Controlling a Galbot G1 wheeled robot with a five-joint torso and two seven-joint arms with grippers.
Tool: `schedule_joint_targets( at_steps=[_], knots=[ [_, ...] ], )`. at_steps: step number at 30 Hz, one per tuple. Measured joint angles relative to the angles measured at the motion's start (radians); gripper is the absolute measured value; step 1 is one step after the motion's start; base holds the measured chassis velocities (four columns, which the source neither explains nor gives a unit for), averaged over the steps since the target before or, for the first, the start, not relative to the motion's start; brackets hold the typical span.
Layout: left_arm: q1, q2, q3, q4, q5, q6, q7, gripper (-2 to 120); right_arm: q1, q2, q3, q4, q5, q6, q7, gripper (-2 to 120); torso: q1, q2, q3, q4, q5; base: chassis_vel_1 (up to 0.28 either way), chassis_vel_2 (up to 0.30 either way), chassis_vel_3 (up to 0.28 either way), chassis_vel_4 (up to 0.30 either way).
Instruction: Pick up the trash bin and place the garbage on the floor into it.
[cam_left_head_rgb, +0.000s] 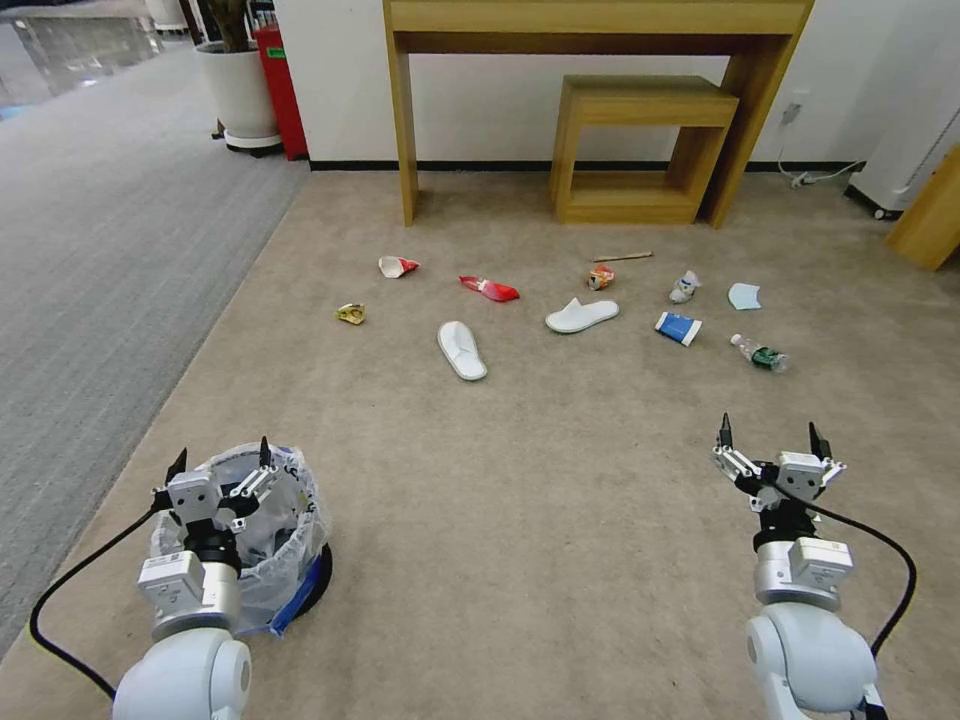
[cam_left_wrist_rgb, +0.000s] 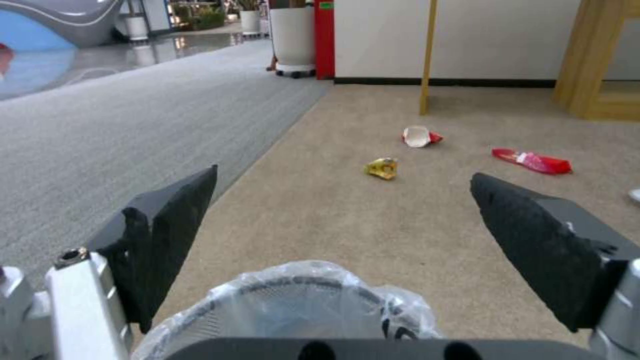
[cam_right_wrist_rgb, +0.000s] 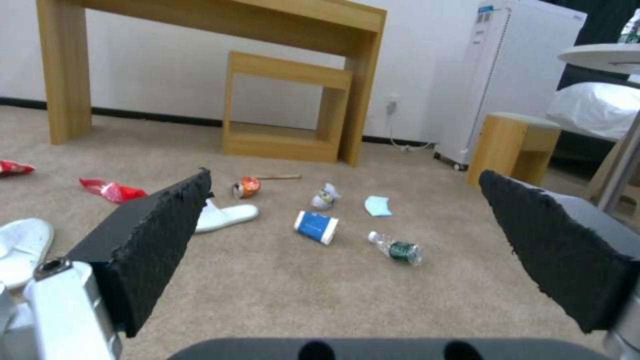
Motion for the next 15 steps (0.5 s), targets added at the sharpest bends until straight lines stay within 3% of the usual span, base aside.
schedule_joint_targets(
  at_steps=[15],
  knots=[
    [-0.001,0.001,0.000,0.007,0.001,-0.005,0.000,100,0.000,0.007,0.001,-0.014,-0.011,0.020,0.001,100,0.000,0.000,0.000,0.0000,-0.0001,0.097,0.097,-0.101,-0.103]
  ],
)
